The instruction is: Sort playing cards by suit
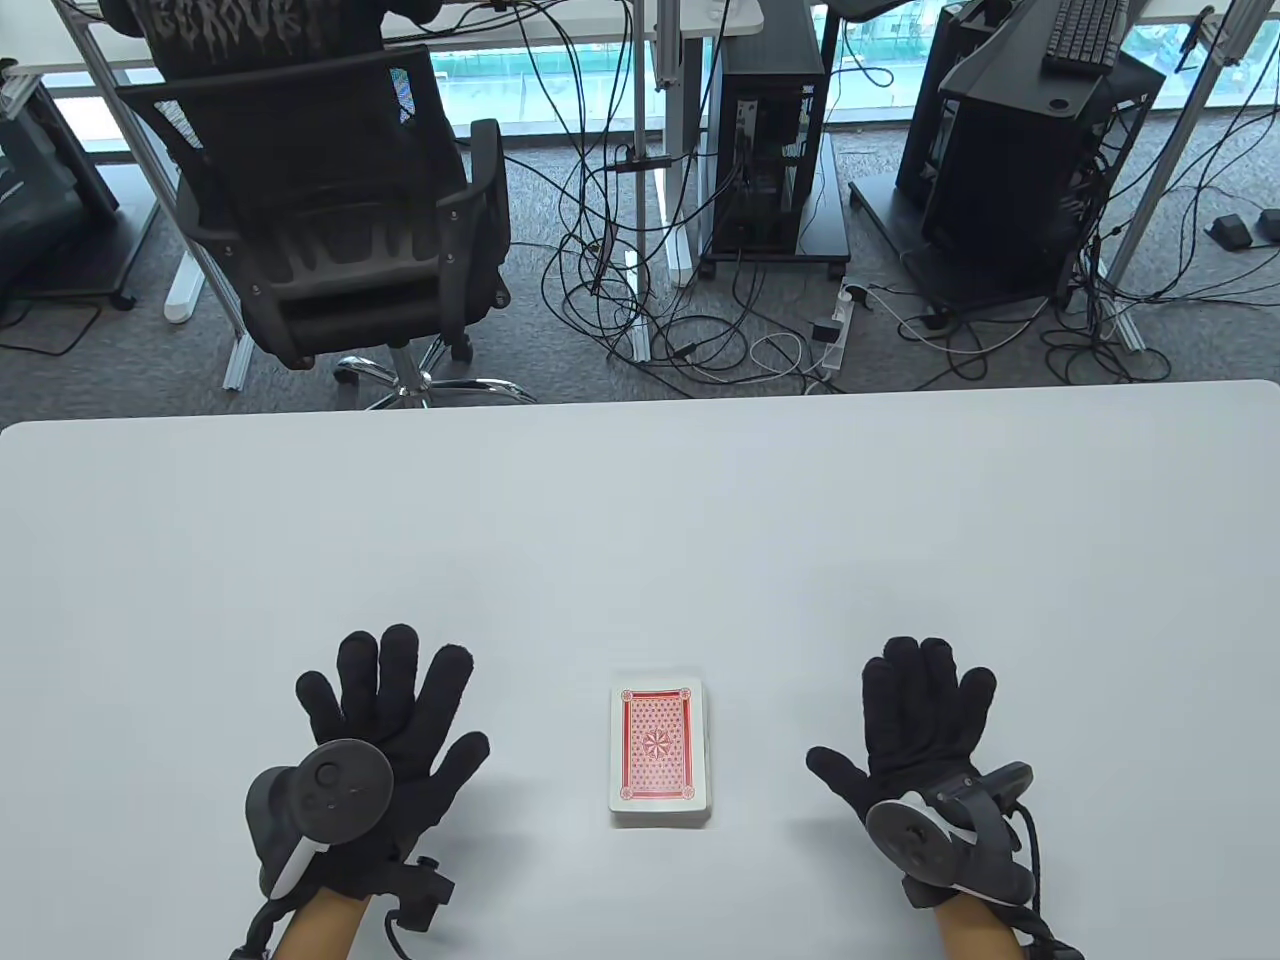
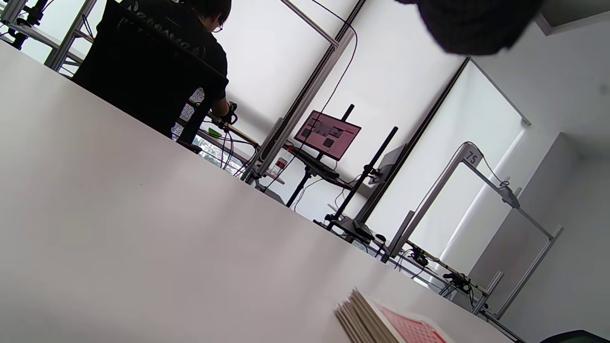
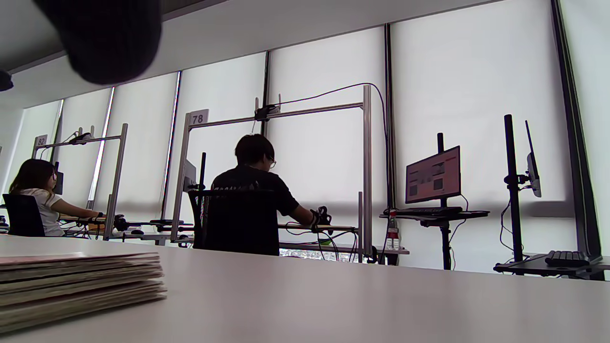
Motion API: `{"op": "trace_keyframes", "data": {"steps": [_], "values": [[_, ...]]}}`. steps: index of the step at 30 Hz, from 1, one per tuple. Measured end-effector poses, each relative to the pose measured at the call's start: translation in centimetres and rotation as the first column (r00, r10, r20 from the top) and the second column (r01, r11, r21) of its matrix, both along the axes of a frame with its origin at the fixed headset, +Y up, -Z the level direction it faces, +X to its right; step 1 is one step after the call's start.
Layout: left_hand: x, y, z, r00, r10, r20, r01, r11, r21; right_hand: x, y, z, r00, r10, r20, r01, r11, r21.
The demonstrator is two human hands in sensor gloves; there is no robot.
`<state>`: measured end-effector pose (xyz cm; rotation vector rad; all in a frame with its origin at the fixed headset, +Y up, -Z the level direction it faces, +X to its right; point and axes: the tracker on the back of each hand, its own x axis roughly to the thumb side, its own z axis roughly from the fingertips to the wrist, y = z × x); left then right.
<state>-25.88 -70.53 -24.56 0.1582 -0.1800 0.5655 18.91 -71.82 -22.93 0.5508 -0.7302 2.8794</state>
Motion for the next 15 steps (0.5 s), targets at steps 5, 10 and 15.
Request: {"op": "trace_keyframes", "data": {"steps": [5, 10, 15], "values": [[0.2, 0.9, 0.1, 1.0, 0.025, 0.016, -0.026, 0.998, 0.056, -0.2, 0.1, 0.1, 0.994, -0.098, -0.045, 0.096, 0.995, -0.039], [0.7, 2.0, -0.4, 0.998, 0.048, 0.042, -0.051, 0.995, 0.091, -0.9, 0.5, -0.2, 0.975, -0.211, -0.067, 0.206, 0.975, -0.086], [2.4, 2.9, -1.5, 0.993, 0.077, 0.087, -0.085, 0.991, 0.1, -2.1, 1.1, -1.1, 0.946, -0.313, -0.089, 0.29, 0.935, -0.205]]}}
